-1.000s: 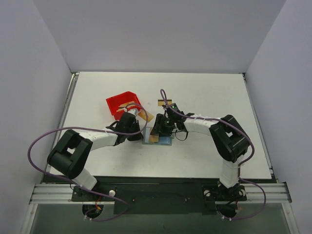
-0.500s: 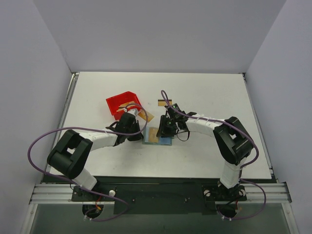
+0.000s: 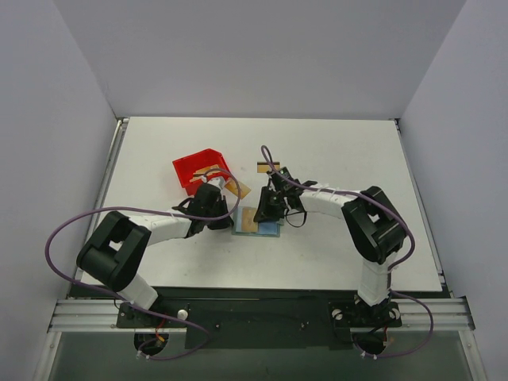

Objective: Put the credit cards into the card holder
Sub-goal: Insert the credit card into the card holder, then move the credit card to the corner of the board.

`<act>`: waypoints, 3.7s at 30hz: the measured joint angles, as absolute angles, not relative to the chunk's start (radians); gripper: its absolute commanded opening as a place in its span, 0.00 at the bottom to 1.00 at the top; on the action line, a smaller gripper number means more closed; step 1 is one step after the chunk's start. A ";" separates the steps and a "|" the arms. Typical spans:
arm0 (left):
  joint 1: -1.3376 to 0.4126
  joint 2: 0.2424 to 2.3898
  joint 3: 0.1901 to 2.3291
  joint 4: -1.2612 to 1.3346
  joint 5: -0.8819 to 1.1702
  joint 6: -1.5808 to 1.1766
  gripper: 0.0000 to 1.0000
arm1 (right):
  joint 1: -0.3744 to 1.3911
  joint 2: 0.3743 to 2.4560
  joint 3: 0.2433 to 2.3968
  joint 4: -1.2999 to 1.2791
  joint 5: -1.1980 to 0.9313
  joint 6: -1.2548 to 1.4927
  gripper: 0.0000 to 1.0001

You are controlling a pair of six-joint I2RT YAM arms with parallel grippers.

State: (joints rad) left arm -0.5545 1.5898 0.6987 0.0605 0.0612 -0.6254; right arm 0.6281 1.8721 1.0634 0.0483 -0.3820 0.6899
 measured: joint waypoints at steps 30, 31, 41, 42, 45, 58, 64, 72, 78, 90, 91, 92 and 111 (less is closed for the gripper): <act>-0.560 1.521 0.634 0.051 0.065 -0.649 0.00 | 0.631 1.910 1.157 0.036 -0.417 0.652 0.37; -0.562 1.512 0.627 0.047 0.065 -0.652 0.00 | 0.620 1.904 1.159 0.033 -0.414 0.647 0.37; -0.614 1.544 0.646 0.066 0.084 -0.686 0.00 | 0.469 1.888 1.246 0.019 -0.382 0.610 0.37; -0.628 1.554 0.656 0.066 0.084 -0.690 0.00 | 0.466 1.888 1.252 0.016 -0.381 0.607 0.37; -0.672 1.570 0.670 0.067 0.084 -0.700 0.00 | 0.465 1.889 1.269 0.008 -0.379 0.601 0.37; -0.659 1.417 0.669 -0.046 0.034 -0.734 0.62 | 0.464 2.105 1.598 -0.078 -0.429 0.521 0.41; -0.548 1.289 0.670 -0.110 -0.020 -0.719 0.64 | 0.464 2.268 1.754 -0.154 -0.481 0.489 0.42; -0.499 1.276 0.670 -0.175 -0.041 -0.698 0.64 | 0.476 2.391 1.895 -0.235 -0.529 0.470 0.43; -0.470 1.263 0.670 -0.185 -0.041 -0.695 0.64 | 0.493 2.464 2.009 -0.271 -0.562 0.458 0.42; -0.413 1.258 0.664 -0.184 -0.040 -0.684 0.63 | 0.540 2.486 2.047 -0.319 -0.596 0.404 0.35; -0.409 1.258 0.663 -0.184 -0.038 -0.683 0.63 | 0.546 2.486 2.048 -0.323 -0.596 0.397 0.34; -0.406 1.258 0.663 -0.183 -0.036 -0.683 0.63 | 0.552 2.486 2.048 -0.326 -0.596 0.392 0.34; -0.369 1.442 0.689 -0.019 -0.030 -0.680 0.22 | 0.614 2.486 2.048 -0.348 -0.595 0.365 0.27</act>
State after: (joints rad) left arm -0.3691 1.4422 0.6891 -0.0185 -0.0296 -0.6804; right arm 0.6144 2.4859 2.0476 -0.3485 -0.5945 0.3653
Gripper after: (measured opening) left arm 0.369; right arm 0.277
